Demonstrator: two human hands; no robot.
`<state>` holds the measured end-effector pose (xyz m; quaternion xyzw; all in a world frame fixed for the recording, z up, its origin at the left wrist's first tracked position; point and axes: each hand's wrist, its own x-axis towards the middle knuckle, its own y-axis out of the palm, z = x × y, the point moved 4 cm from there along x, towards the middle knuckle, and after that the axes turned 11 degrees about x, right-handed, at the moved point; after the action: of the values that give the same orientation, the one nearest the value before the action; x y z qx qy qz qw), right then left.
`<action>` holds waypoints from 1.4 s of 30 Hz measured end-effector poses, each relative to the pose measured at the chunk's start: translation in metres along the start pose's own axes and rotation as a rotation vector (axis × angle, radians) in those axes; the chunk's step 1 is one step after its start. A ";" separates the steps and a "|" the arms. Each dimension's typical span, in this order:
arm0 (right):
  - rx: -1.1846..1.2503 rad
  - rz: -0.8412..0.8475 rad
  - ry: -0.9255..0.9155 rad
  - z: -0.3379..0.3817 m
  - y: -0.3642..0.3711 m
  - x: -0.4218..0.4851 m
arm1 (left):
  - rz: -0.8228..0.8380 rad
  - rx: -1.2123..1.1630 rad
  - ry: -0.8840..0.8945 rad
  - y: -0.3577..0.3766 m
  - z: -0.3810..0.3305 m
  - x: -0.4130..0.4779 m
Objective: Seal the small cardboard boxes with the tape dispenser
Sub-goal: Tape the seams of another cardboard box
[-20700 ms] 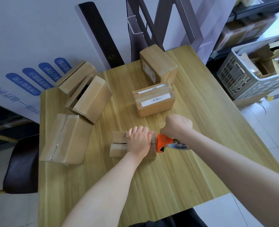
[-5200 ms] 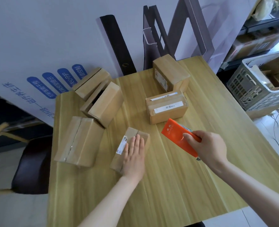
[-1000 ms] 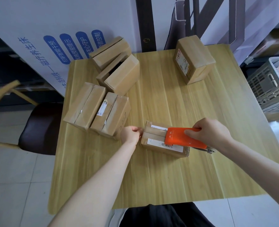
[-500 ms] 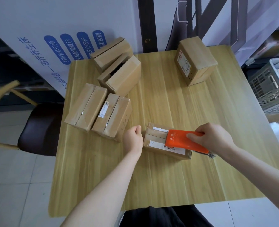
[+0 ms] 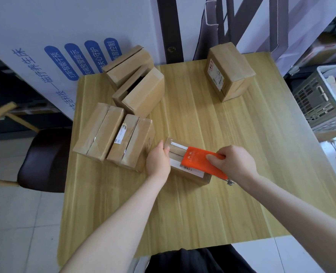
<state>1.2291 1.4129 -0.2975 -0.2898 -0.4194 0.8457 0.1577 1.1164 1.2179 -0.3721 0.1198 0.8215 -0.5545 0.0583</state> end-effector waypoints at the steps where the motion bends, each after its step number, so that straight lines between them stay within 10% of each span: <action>1: 0.003 0.001 -0.001 0.001 0.001 0.001 | -0.032 0.033 0.084 -0.004 -0.006 0.003; 6: 0.030 -0.003 -0.001 -0.010 0.004 -0.005 | 0.090 0.032 0.511 0.005 -0.063 0.010; 13: 0.110 0.043 -0.044 -0.028 0.004 -0.011 | 0.036 0.184 0.664 0.019 -0.063 0.016; 21: 0.167 0.063 -0.083 -0.072 -0.013 -0.024 | 0.011 0.529 0.681 0.028 -0.069 0.011; 42: 0.135 0.073 0.028 -0.134 -0.032 -0.044 | -0.058 0.554 0.678 0.031 -0.069 0.012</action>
<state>1.3475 1.4927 -0.3204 -0.3053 -0.3482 0.8732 0.1519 1.1159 1.2944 -0.3769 0.2830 0.6175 -0.6844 -0.2648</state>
